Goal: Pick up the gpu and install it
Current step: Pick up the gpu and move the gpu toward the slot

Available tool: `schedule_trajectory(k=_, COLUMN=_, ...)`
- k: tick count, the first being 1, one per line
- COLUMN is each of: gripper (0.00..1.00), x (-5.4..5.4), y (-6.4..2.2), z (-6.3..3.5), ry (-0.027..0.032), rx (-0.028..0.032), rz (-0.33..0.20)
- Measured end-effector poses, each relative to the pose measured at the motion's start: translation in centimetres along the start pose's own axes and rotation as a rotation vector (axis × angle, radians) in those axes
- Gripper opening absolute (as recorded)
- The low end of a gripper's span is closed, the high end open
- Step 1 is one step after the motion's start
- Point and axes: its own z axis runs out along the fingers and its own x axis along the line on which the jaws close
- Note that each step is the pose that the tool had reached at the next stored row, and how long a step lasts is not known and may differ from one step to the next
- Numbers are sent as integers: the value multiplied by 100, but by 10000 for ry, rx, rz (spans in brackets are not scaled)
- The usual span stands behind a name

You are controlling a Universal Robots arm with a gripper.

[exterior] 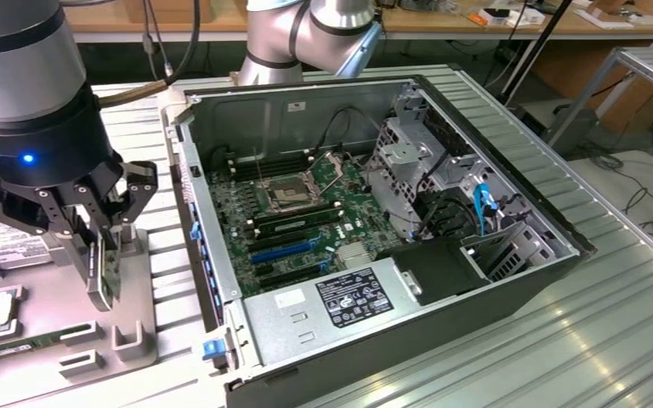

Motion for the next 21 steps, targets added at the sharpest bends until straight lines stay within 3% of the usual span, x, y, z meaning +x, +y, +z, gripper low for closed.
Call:
schedule_trajectory(k=6, gripper=27, x=-2, y=5, z=-117, ry=-1, rx=-7, rz=0)
schedule_trajectory(k=9, gripper=27, x=-5, y=11, z=-253, ry=-2, rx=-9, rz=-1)
schedule_trajectory(k=21, gripper=27, x=-11, y=25, z=-566, ry=-2, rx=-11, rz=0)
